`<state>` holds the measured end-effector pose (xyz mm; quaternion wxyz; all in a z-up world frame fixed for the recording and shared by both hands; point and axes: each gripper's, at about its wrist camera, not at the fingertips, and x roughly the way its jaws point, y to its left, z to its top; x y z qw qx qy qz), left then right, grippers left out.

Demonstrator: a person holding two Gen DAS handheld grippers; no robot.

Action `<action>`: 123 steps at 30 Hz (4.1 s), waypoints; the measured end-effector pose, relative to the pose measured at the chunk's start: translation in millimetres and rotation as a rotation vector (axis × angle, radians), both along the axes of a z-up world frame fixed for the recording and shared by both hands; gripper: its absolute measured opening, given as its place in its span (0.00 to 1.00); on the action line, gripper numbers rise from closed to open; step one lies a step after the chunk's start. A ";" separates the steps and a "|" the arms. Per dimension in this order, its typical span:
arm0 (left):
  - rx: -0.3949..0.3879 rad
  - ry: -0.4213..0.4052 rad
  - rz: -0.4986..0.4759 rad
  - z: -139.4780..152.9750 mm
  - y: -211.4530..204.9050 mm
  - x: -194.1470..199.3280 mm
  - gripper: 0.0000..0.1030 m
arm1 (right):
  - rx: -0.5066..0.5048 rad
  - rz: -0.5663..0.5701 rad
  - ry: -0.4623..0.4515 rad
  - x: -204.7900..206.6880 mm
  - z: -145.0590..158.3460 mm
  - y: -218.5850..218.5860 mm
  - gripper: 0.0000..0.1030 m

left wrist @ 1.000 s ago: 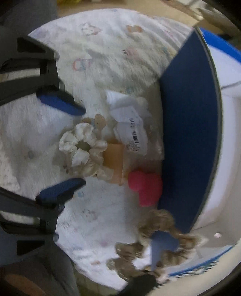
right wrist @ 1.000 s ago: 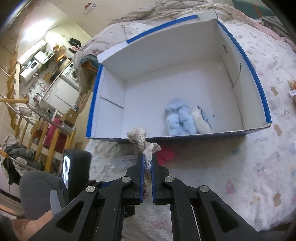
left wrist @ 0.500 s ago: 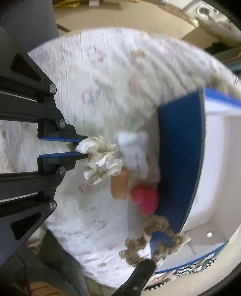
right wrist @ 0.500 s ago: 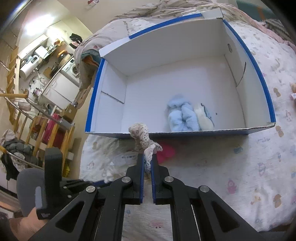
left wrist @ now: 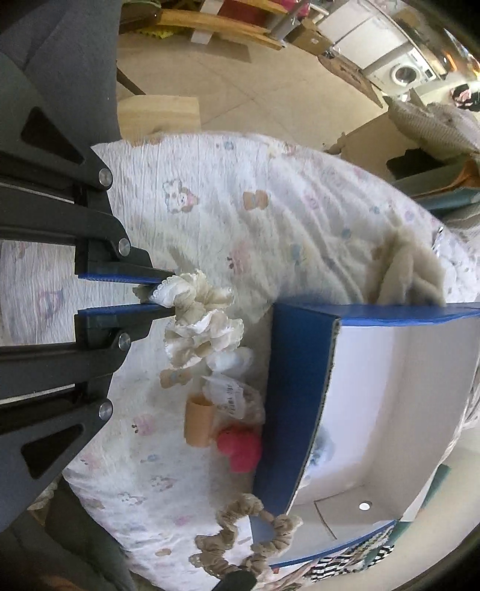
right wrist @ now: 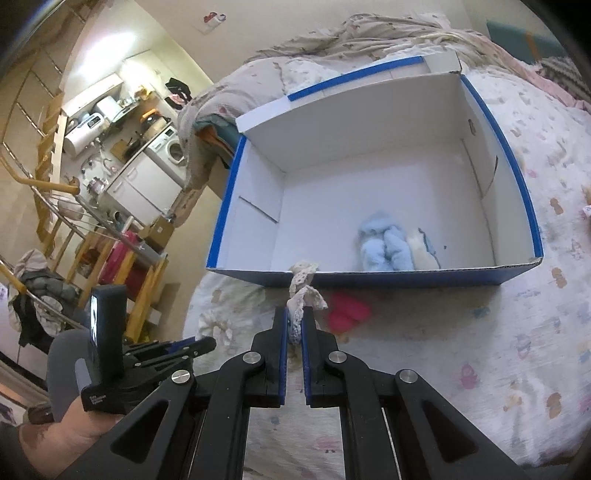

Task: Organize soft objects

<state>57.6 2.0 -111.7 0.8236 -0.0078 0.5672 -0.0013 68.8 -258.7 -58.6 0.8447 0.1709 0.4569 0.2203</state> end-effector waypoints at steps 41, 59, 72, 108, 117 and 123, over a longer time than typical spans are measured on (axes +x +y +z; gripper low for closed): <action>-0.008 -0.250 0.070 94.4 -25.4 31.1 0.09 | -0.055 -0.050 -0.170 25.8 59.7 2.9 0.08; 0.052 -0.316 -0.084 116.7 -70.7 129.0 0.09 | -0.126 -0.075 -0.146 133.4 70.2 -18.9 0.08; -0.027 -0.200 -0.158 56.1 -85.9 162.5 0.10 | -0.232 -0.079 -0.006 173.8 -0.2 -21.9 0.08; 0.075 -0.251 -0.189 51.6 -98.0 165.2 0.61 | -0.230 -0.201 0.022 186.1 -12.8 -43.0 0.69; 0.070 -0.244 -0.178 51.9 -95.5 167.2 0.62 | -0.227 -0.199 0.037 187.4 -15.6 -42.9 0.69; 0.078 -0.262 -0.169 58.2 -90.6 162.1 0.62 | -0.222 -0.202 0.024 182.7 -10.4 -43.8 0.69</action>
